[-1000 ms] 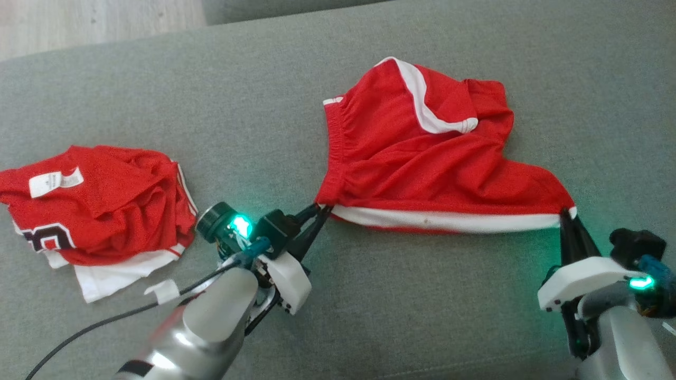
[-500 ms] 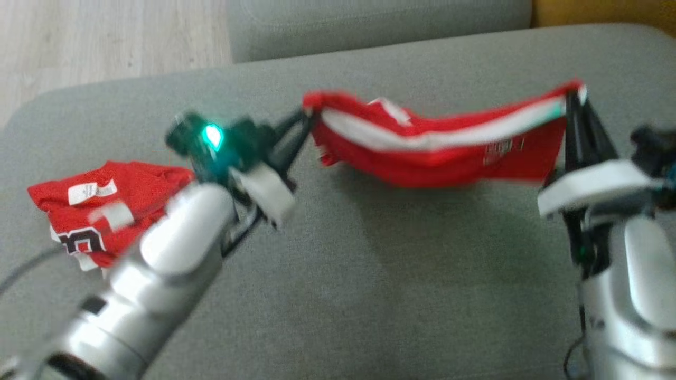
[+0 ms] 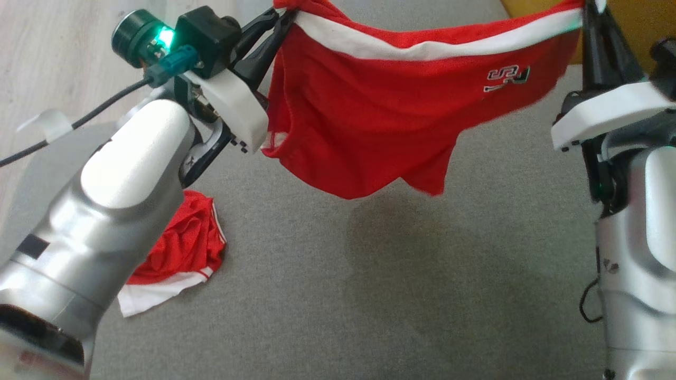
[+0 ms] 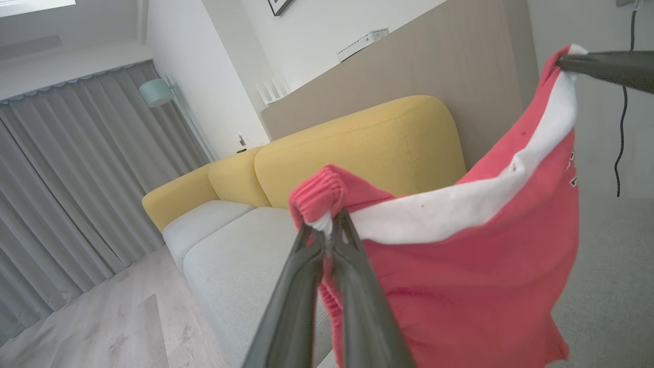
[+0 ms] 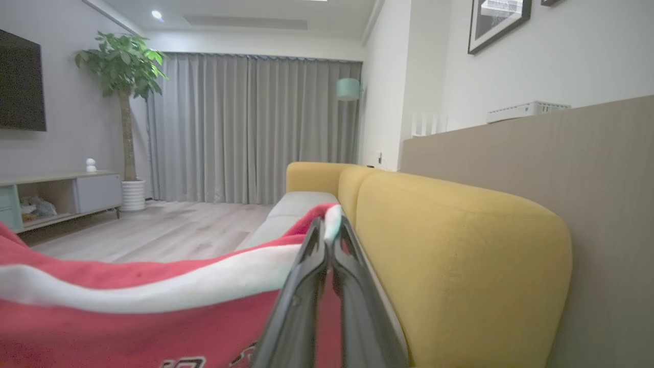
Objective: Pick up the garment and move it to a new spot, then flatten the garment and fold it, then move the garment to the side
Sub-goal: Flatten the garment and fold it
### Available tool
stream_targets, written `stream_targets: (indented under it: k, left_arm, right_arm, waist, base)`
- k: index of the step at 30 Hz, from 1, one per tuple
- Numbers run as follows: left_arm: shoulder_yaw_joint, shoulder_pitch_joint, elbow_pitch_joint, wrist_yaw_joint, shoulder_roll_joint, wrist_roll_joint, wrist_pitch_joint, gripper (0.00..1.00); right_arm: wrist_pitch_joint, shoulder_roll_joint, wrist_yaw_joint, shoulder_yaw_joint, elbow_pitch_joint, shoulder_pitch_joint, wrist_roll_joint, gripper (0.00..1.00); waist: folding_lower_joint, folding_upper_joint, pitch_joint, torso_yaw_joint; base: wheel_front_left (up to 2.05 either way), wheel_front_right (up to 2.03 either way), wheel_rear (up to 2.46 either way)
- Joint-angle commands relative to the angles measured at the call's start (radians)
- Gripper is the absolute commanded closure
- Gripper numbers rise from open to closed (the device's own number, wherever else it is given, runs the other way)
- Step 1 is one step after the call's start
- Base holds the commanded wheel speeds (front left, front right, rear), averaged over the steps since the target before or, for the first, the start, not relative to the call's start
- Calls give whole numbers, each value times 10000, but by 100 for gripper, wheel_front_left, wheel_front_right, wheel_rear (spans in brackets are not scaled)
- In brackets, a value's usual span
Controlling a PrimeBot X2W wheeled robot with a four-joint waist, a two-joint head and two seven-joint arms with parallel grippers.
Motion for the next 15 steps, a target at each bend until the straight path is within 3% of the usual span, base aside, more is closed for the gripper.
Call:
stream_targets:
  k: [1,6,15]
  left_arm:
    - [329,-720,-292,17,454,-142,91,100]
    - [57,-634,-525,16,529,-615,322,100]
    - [-255,-261,-1129,16,910,-1621,929,100]
  right_arm:
    - [281,49,65,83,-135,-226,-133,100]
    - [685,112,65,-357,342,127,-416,100]
    - [1071,118,65,-246,232,353,-258,100]
  waist:
    - [1,0,-103,8]
    - [1,0,-257,40]
    - [1,0,-156,14]
  base:
    - [0,0,0]
    - [0,0,0]
    - [0,0,0]
